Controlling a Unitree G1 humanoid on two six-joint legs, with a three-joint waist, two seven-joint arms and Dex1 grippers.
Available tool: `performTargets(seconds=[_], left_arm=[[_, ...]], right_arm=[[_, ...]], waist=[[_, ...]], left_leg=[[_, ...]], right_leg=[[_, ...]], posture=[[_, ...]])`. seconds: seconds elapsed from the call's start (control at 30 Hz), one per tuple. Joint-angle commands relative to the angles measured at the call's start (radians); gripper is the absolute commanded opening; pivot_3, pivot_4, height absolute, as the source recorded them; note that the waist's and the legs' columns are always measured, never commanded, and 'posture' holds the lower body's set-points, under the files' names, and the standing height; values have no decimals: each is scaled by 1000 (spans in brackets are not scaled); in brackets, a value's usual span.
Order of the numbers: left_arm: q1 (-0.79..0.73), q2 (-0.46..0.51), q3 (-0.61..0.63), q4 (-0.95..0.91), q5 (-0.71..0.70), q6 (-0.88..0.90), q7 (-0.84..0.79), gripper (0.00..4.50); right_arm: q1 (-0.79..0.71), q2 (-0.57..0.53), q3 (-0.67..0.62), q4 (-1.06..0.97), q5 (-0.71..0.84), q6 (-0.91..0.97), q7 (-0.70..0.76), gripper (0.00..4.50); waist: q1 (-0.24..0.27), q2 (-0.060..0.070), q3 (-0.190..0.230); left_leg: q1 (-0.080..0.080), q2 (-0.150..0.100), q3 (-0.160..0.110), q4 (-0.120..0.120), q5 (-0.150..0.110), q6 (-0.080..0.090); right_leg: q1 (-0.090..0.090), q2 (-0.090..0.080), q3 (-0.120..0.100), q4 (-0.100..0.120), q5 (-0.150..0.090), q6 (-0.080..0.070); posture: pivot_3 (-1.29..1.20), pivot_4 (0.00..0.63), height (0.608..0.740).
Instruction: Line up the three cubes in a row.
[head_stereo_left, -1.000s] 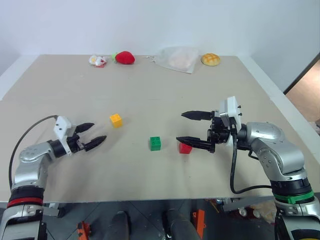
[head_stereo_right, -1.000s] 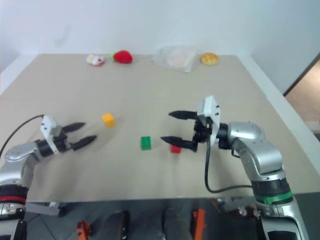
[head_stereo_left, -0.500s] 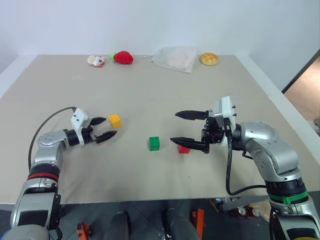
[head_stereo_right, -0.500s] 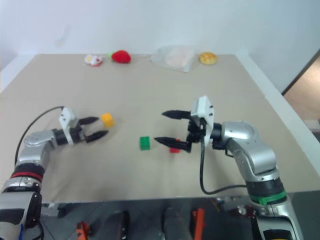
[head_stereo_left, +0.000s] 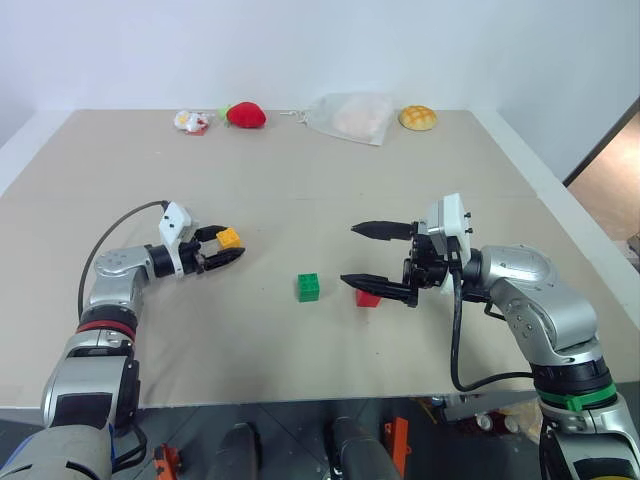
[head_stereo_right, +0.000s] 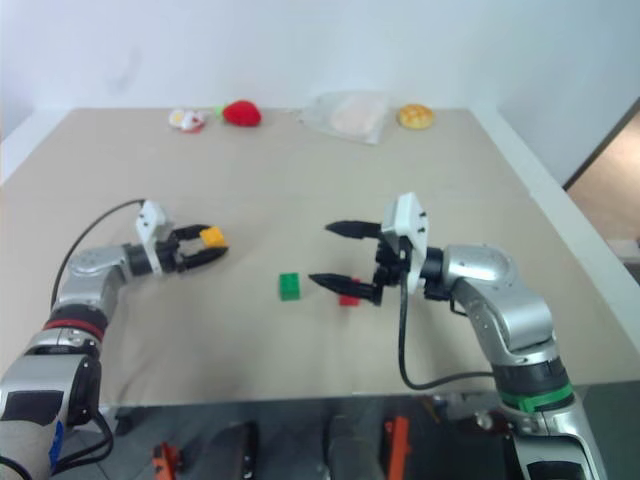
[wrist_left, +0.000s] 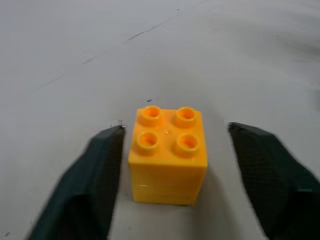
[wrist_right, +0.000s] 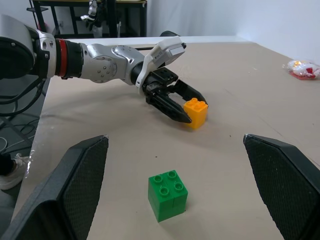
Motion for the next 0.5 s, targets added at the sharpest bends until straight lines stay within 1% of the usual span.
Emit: performTargets(seconds=[0.03, 0.07, 0.1, 0.27, 0.37, 0.5], left_arm=[[-14, 10, 13, -9, -5, -20, -9, 1869], [-13, 14, 12, -11, -2, -20, -10, 1531], [-12, 17, 9, -13, 5, -25, -7, 1321], [-4, 30, 5, -44, 4, -27, -41, 1321], [9, 40, -3, -109, -8, -13, -94, 1321], [84, 62, -20, -344, -72, 102, -203, 1321]], right_arm=[[2, -10, -34, -38, 11, -5, -6, 4500], [2, -10, -35, -36, 11, -4, -7, 4500], [2, -11, -35, -34, 11, -5, -7, 4500], [-10, -7, -29, -18, 6, -10, -3, 4500], [-20, -6, -26, -8, 4, -11, 1, 4500], [-27, -11, -25, -1, 3, -11, 11, 4500]], waist=[[0, 0, 0], [0, 0, 0], [0, 0, 0], [0, 0, 0], [0, 0, 0], [0, 0, 0]], left_leg=[[0, 0, 0, 0, 0, 0], [0, 0, 0, 0, 0, 0], [0, 0, 0, 0, 0, 0], [0, 0, 0, 0, 0, 0], [0, 0, 0, 0, 0, 0], [0, 0, 0, 0, 0, 0]], right_leg=[[0, 0, 0, 0, 0, 0], [0, 0, 0, 0, 0, 0], [0, 0, 0, 0, 0, 0], [0, 0, 0, 0, 0, 0], [0, 0, 0, 0, 0, 0], [0, 0, 0, 0, 0, 0]], posture=[[0, 150, 739], [0, 150, 739], [0, 150, 739], [0, 150, 739], [0, 150, 739], [0, 150, 739]])
